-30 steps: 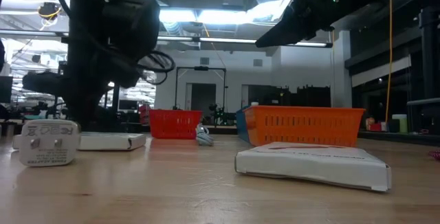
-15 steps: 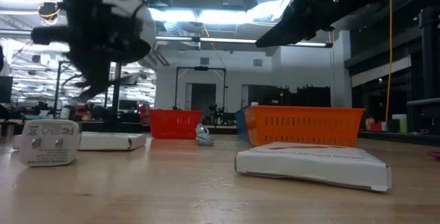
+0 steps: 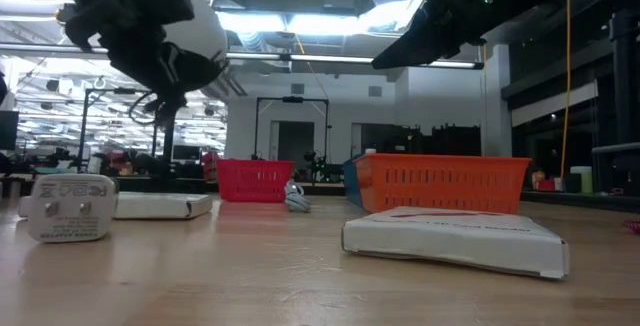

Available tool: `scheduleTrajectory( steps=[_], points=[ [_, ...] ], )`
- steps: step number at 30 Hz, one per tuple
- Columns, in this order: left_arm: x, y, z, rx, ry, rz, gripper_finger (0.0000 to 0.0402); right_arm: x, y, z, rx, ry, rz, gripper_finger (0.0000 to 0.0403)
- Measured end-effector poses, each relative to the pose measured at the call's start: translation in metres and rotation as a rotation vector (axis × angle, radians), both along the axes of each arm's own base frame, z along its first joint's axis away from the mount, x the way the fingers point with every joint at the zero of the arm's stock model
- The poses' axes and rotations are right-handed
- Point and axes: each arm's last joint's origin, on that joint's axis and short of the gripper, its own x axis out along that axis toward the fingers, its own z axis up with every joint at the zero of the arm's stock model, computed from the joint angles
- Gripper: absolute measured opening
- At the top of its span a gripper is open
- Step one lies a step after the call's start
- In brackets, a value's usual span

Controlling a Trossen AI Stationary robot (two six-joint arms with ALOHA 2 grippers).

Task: Pick and place items into bin
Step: Put the black charger cable into the red bin

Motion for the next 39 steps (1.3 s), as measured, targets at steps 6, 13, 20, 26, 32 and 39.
scheduleTrajectory(
  steps=[6, 13, 20, 26, 32, 39],
  points=[
    [-0.011, 0.004, -0.014, -0.053, -0.170, -0.042, 0.0035, 0.000, 0.000, 0.000, -0.001, 0.000, 0.001, 0.0000],
    [-0.013, 0.006, -0.028, -0.021, -0.341, -0.098, 0.0035, 0.000, 0.000, 0.000, -0.002, 0.000, 0.001, 0.0000],
    [-0.013, 0.008, -0.038, -0.017, -0.442, -0.138, 0.0035, 0.000, 0.000, 0.000, 0.000, -0.001, 0.000, 0.0000],
    [-0.012, 0.010, -0.033, -0.051, -0.504, -0.025, 0.0035, 0.000, 0.000, 0.001, -0.002, -0.008, 0.001, 0.0000],
    [-0.012, 0.012, -0.033, -0.008, -0.506, 0.057, 0.0035, 0.000, 0.000, 0.000, -0.003, -0.003, 0.000, 0.0000],
    [-0.012, 0.013, -0.032, 0.002, -0.517, 0.087, 0.0035, 0.001, -0.001, 0.003, -0.030, -0.026, -0.005, 0.0000]
  ],
)
